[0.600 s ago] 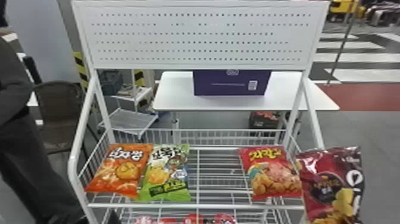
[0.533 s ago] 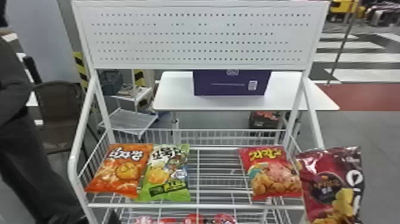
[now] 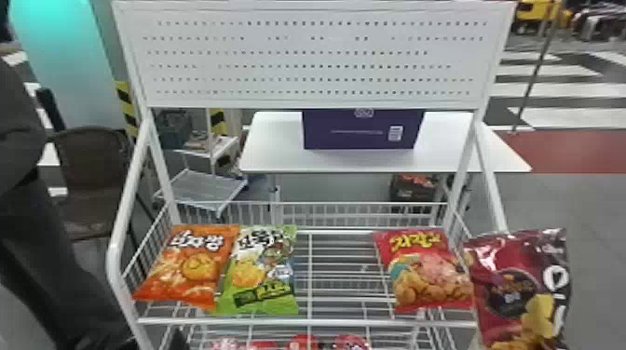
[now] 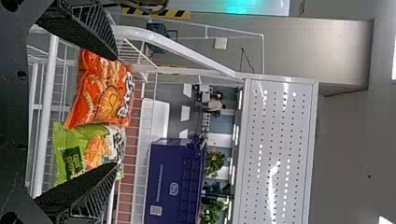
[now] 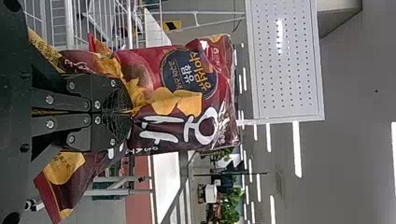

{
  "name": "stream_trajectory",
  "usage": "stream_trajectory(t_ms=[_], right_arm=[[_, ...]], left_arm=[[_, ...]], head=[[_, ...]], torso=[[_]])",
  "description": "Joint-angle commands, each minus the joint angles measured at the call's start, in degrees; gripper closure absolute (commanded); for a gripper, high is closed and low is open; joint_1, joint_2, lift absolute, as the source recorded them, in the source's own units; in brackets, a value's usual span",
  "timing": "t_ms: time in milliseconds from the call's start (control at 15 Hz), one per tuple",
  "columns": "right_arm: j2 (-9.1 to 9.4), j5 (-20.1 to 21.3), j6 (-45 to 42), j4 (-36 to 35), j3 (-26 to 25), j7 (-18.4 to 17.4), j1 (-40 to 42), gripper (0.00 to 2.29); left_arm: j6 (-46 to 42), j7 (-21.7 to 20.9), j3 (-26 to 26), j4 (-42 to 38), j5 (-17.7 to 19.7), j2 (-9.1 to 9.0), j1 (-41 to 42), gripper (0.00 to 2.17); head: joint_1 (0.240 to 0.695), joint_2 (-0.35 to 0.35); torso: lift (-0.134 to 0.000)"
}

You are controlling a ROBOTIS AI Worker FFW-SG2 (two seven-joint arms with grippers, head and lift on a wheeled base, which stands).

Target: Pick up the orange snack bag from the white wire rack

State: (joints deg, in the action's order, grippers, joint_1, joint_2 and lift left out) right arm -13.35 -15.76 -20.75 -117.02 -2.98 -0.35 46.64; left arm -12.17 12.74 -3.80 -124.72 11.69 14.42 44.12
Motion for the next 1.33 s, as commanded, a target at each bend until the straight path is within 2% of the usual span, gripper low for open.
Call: stream_trajectory(t_ms=[0,200,467,600,933,1267], right_arm=[[-0.01,0.0,0.1,-0.2,0.0,0.0,0.1,2.10],[-0.01,0.0,0.0,-0.3,0.0,0.0,0.3,2.10],[-0.01,0.0,0.0,-0.3,0.1,0.0,0.5,2.10],[-0.01,-0.1,0.0,-0.3,-0.1,0.0,0.6,2.10],[-0.01,0.1,-0.2,-0.4,-0.2,0.0,1.0,2.10],[0.08,0.0,0.0,-0.1,-0.4,0.0,1.0,2.10]], left_arm=[[0.0,0.0,-0.1,0.1,0.0,0.09,0.0,0.08],[4.0,-0.7,-1.2,2.7,-0.1,0.00,-4.3,0.08],[8.3,0.4,-6.0,13.1,-2.4,-0.44,-18.8,0.08],[16.2,0.2,-7.4,17.8,-3.0,-0.62,-26.1,0.08],[16.3,0.1,-8.3,31.2,-3.6,-0.53,-38.1,0.08],[18.1,-0.7,-7.9,39.8,-2.7,-0.62,-43.9,0.09]], head=[[0.499,0.000],[0.499,0.000],[0.499,0.000],[0.499,0.000],[0.499,0.000],[0.499,0.000]], torso=[[0.000],[0.000],[0.000],[0.000],[0.000],[0.000]])
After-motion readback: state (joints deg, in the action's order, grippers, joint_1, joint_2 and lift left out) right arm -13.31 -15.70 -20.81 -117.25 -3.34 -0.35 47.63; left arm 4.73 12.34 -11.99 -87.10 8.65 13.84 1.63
